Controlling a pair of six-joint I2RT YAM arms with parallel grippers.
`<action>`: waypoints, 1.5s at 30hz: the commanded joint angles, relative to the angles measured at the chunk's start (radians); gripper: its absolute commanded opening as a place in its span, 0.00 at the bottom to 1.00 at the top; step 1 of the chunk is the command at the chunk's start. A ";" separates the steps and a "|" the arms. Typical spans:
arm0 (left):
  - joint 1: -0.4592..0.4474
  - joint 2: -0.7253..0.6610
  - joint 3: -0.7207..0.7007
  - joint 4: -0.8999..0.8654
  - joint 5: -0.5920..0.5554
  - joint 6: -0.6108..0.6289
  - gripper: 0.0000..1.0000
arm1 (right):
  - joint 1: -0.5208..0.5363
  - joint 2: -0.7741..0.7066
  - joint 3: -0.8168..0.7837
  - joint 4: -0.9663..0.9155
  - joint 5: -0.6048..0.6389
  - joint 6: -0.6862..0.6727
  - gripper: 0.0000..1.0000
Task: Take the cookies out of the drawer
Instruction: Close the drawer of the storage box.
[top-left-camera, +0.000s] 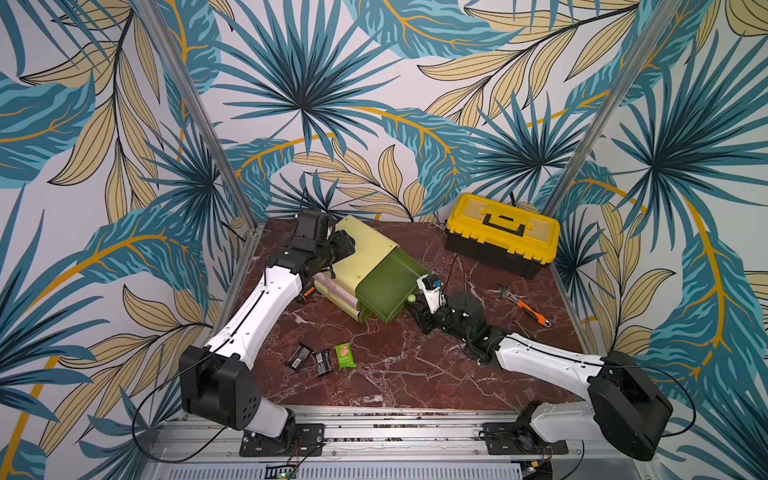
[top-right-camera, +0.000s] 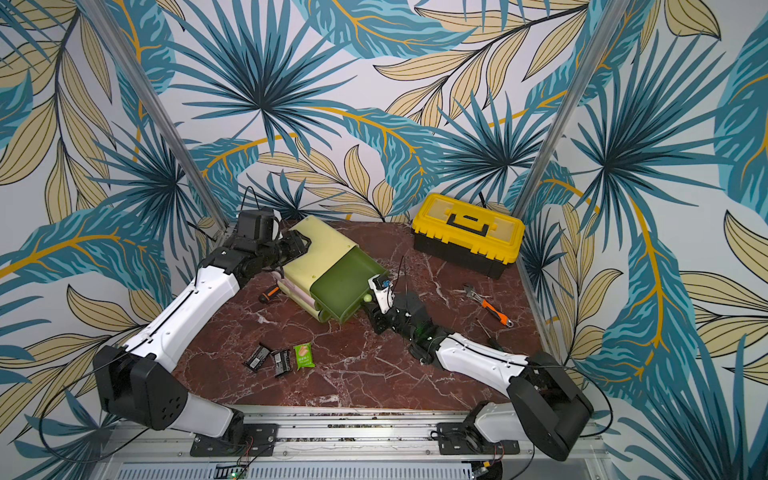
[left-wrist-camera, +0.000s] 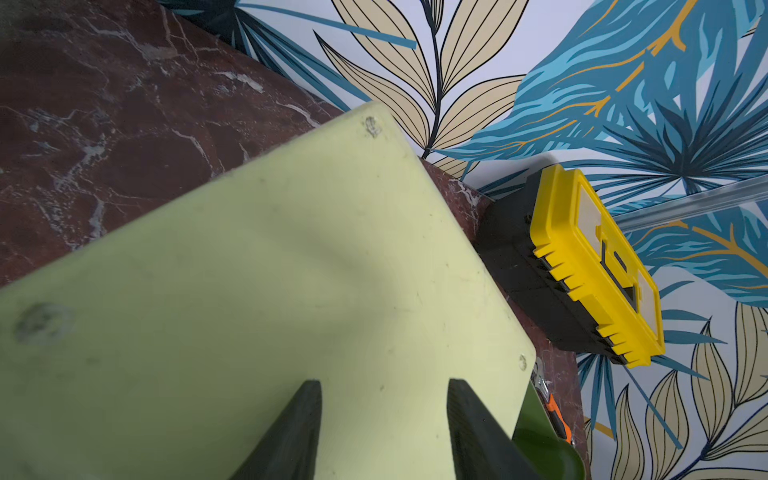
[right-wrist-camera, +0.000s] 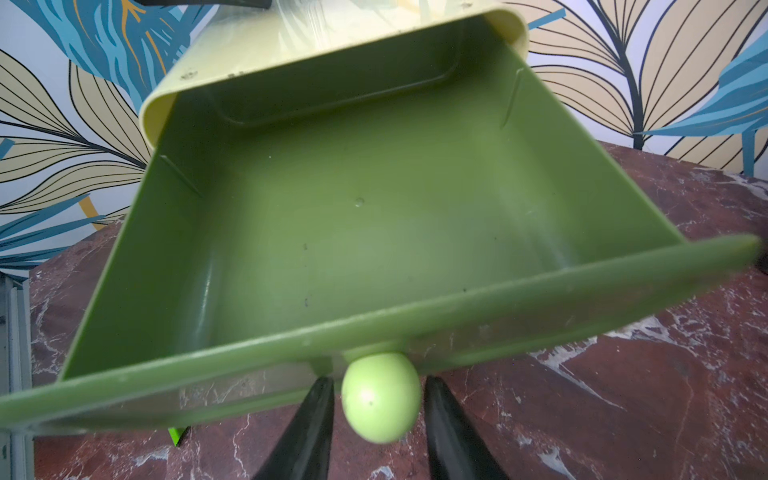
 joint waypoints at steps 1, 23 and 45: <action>-0.003 0.016 -0.012 -0.039 -0.002 -0.009 0.53 | 0.004 -0.020 0.030 0.016 -0.020 -0.016 0.38; -0.007 0.025 -0.039 -0.048 -0.006 -0.045 0.52 | 0.004 0.155 0.170 0.100 -0.055 0.000 0.30; -0.009 0.038 -0.048 -0.064 -0.008 -0.064 0.51 | 0.005 0.401 0.350 0.240 -0.073 0.041 0.31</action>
